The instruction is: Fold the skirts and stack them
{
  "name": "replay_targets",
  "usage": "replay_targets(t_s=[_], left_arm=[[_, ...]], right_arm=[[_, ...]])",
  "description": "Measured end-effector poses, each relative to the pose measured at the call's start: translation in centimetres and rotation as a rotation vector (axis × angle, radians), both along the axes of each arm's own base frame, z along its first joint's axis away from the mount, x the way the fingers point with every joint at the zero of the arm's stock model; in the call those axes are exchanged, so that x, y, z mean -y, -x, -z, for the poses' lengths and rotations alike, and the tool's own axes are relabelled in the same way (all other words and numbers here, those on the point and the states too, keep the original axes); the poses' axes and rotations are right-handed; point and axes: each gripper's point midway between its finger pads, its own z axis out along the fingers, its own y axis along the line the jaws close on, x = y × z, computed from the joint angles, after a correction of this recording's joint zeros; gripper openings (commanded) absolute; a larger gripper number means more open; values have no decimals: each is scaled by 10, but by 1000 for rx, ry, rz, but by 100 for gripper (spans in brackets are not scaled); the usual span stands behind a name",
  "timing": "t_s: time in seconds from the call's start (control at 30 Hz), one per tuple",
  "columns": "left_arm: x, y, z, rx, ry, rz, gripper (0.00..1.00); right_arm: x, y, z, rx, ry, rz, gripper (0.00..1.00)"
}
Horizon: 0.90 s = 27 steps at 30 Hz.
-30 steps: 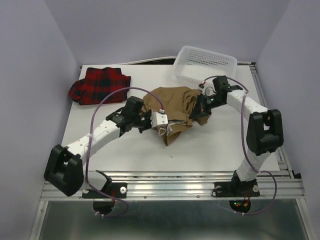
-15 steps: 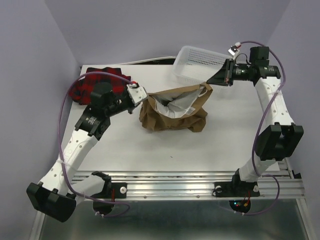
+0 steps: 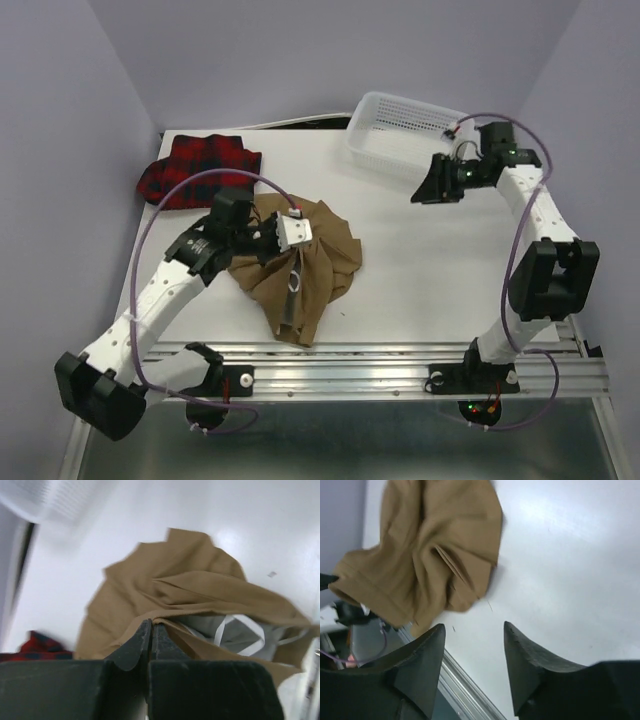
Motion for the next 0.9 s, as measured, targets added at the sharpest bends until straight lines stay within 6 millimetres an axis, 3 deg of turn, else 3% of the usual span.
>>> replay_targets(t_s=[0.03,0.13,0.2,0.27,0.33,0.4,0.53,0.67,0.73,0.8,0.9], left_arm=[[6,10,31,-88,-35,26,0],[11,23,93,-315,-107,23,0],[13,21,117,-434,-116,-17,0],[17,12,127,-535,-71,-83,0],[19,1,124,-604,-25,-138,0],[25,-25,110,-636,38,-193,0],[36,-85,55,-613,215,-306,0],[26,-129,9,-543,367,-454,0],[21,-148,3,-545,402,-520,0],[19,-174,14,-579,408,-590,0],[19,-197,63,-679,375,-666,0]], right_arm=[[-9,11,24,-68,9,-29,68],[-36,60,91,-180,124,-178,75],[-50,88,111,-150,210,-265,77],[-62,121,114,-92,269,-352,79],[-67,138,103,-6,299,-395,79],[-69,139,85,102,308,-398,78],[-68,123,70,211,330,-386,75],[-72,113,65,232,338,-395,73],[-76,111,62,245,341,-404,71],[-86,113,59,262,344,-433,71],[-110,122,60,287,349,-505,71]])
